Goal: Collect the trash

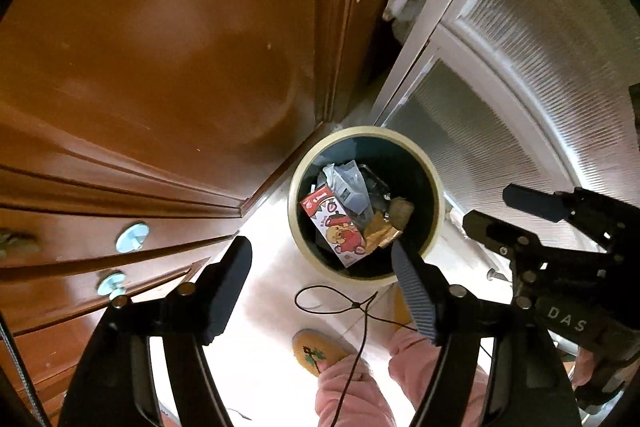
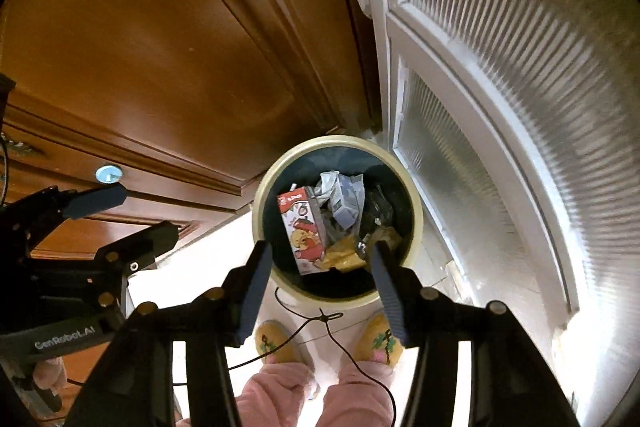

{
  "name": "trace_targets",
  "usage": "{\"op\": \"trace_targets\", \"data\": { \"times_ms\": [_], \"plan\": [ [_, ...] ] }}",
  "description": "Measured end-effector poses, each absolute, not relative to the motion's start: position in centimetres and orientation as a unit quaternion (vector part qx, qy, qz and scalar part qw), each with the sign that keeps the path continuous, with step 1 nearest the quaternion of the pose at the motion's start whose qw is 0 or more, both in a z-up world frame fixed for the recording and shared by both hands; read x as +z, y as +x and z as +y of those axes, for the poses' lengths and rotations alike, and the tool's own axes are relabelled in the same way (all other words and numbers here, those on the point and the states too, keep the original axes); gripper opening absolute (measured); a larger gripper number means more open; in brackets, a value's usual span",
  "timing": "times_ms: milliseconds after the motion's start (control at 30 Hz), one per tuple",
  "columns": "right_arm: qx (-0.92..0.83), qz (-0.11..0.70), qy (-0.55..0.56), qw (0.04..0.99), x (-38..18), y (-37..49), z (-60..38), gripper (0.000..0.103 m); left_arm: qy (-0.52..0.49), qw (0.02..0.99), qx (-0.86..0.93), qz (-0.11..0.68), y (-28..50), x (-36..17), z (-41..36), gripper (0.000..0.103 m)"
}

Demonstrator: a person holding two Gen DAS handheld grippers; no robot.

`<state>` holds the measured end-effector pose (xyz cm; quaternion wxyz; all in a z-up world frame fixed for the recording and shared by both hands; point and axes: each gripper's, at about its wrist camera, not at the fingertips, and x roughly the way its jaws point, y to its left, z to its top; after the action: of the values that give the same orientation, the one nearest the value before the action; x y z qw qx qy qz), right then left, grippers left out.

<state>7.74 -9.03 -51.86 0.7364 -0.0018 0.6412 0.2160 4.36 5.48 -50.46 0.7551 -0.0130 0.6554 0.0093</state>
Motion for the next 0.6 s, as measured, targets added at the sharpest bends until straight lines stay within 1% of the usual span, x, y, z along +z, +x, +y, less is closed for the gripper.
{"op": "trace_targets", "data": {
  "times_ms": [100,300,533,600],
  "plan": [
    [0.213,0.640,0.006,0.738,-50.3,7.5,-9.2,0.052,-0.010,0.760,0.005,0.650,4.2,-48.2,5.3,0.074],
    [0.207,0.631,0.020,0.747,-45.2,6.3,-9.8,0.052,-0.010,0.769,-0.009,0.639,3.1,-42.8,5.1,0.074],
    [0.202,0.606,0.036,0.768,-37.4,5.0,-10.6,0.052,-0.013,0.787,-0.021,0.617,1.6,-34.6,4.8,0.074],
    [0.199,0.599,0.038,0.775,-35.0,4.7,-10.8,0.052,-0.016,0.793,-0.023,0.608,1.2,-31.6,5.0,0.074]
  ]
}}
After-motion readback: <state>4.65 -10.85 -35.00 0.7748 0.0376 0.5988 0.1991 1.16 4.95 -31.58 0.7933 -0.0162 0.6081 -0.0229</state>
